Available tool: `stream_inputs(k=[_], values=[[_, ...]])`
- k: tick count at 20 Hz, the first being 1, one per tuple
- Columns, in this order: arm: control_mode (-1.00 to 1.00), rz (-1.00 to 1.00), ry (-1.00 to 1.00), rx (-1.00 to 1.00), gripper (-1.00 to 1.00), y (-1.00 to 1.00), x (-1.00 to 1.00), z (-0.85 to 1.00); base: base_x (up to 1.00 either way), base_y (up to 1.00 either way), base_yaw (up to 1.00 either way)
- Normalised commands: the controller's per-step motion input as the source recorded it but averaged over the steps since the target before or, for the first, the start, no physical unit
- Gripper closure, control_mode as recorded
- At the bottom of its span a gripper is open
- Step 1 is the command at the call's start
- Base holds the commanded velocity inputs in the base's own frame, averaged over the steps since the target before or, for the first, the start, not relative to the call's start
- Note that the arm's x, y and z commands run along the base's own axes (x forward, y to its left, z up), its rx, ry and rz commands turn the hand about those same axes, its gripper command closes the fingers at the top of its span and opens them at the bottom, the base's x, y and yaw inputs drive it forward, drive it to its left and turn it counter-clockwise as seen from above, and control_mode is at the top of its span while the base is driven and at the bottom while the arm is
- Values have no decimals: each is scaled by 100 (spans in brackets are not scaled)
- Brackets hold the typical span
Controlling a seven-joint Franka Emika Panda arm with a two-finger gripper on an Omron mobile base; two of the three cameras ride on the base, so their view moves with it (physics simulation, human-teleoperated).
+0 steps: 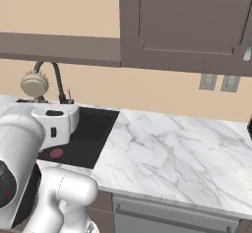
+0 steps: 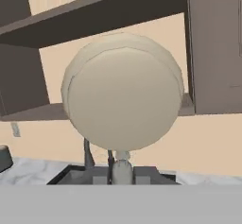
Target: Grab the spray bottle from the cabinet, then place it next to the cutting board for sanitizing. Then grab the dish brush from the countertop next to the sink and place it next to the cutting board.
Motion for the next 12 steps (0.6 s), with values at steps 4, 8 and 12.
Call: stream_inputs(k=[4, 8, 12], values=[[100, 0, 0, 0, 100, 0, 0, 0, -69, 55, 1], [100, 0, 0, 0, 100, 0, 0, 0, -45, 100, 14], [100, 0, 0, 0, 100, 0, 0, 0, -2, 93, 64]])
